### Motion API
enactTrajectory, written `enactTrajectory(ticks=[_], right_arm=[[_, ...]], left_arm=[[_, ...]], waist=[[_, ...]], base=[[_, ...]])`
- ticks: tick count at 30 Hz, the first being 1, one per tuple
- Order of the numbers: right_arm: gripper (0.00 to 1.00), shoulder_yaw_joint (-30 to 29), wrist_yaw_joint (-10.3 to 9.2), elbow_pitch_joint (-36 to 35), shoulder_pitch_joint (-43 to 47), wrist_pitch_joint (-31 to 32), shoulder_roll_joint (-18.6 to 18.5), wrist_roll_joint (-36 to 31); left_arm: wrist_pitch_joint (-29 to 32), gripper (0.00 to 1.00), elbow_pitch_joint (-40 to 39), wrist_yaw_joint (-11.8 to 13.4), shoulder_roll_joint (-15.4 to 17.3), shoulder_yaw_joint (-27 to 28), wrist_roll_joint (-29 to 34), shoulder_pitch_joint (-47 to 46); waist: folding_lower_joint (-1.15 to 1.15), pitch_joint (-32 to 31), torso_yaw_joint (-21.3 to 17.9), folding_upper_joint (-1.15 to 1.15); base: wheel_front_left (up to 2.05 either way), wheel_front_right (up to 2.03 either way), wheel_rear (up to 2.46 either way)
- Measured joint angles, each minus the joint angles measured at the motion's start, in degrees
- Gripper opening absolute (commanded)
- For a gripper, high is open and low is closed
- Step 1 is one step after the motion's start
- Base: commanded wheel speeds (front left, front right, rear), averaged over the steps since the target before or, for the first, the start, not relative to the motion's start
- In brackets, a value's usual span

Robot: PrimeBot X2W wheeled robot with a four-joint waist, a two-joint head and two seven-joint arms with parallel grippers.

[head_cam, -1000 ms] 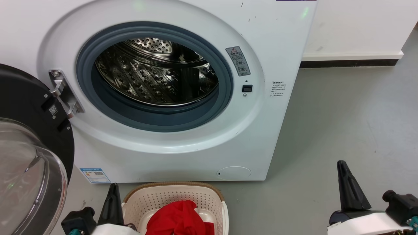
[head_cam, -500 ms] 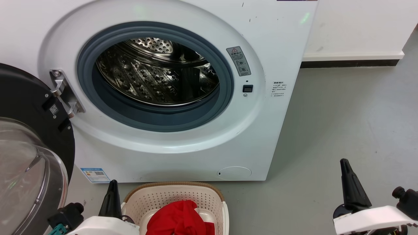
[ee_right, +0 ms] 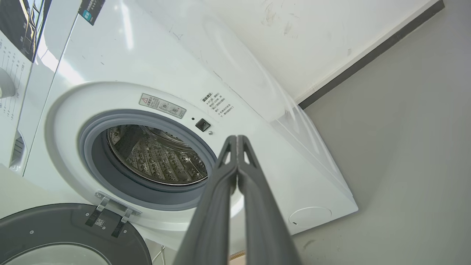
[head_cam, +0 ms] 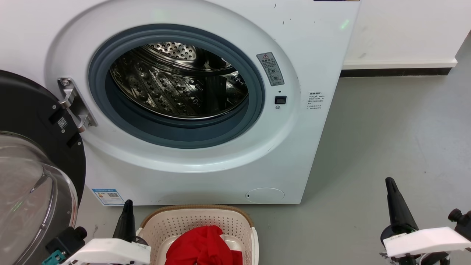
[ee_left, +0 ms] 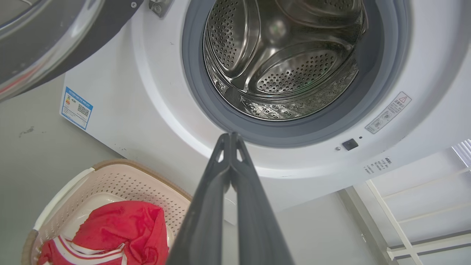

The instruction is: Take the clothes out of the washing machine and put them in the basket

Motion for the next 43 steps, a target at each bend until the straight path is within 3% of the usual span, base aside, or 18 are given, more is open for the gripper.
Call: enactTrajectory(ticks=[43], right_arm=[[0.00,-2.19,-0.01,4.65,-4.07,6.56,-0.27,27.95]], left_arm=[[6.62,0.00,2.74,-3.64,0.01,2.41,-28.37,-4.50]], waist=[[0.00,-0.04,0.70,0.00]], base=[[0.00,0.00,0.00]])
